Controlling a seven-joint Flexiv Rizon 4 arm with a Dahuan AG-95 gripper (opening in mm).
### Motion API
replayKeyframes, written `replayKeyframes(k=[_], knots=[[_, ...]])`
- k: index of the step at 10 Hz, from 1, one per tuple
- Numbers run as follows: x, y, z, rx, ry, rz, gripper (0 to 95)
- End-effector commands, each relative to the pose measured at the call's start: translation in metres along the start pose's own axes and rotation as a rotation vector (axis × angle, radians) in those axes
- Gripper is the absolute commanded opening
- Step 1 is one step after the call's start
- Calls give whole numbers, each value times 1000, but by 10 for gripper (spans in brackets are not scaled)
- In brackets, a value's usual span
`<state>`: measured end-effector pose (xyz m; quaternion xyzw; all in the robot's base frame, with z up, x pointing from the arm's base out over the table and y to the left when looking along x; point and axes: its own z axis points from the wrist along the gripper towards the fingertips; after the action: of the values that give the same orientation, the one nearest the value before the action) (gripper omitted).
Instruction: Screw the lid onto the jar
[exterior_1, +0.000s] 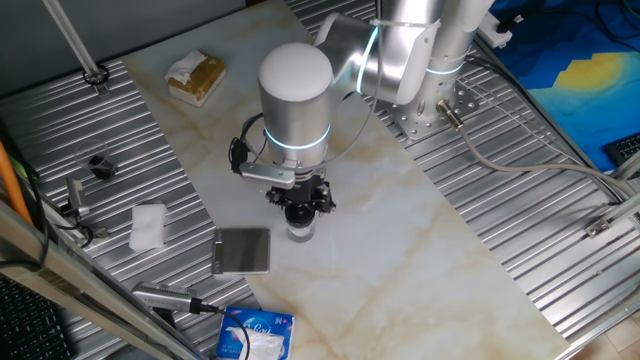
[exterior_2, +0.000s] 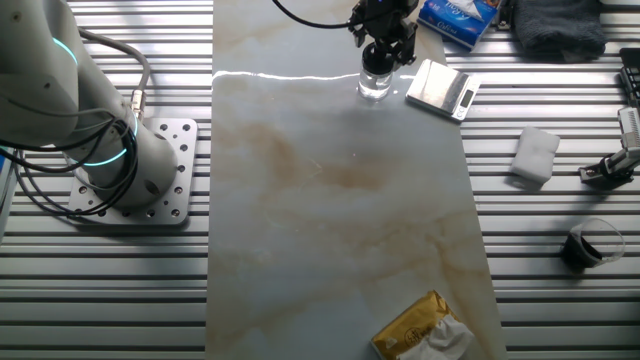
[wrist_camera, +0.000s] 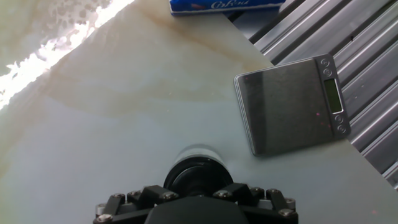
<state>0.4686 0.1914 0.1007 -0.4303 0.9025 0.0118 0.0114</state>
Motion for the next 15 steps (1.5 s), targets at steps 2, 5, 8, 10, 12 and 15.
replayKeyframes(k=[2,5,8,10,12,15], knots=[[0,0,1,-2,0,3,760],[0,0,1,-7,0,8,760],[0,0,1,-11,1,10,760],[0,0,1,-12,3,13,760],[1,0,1,-13,5,15,760],[1,0,2,-14,5,16,570]])
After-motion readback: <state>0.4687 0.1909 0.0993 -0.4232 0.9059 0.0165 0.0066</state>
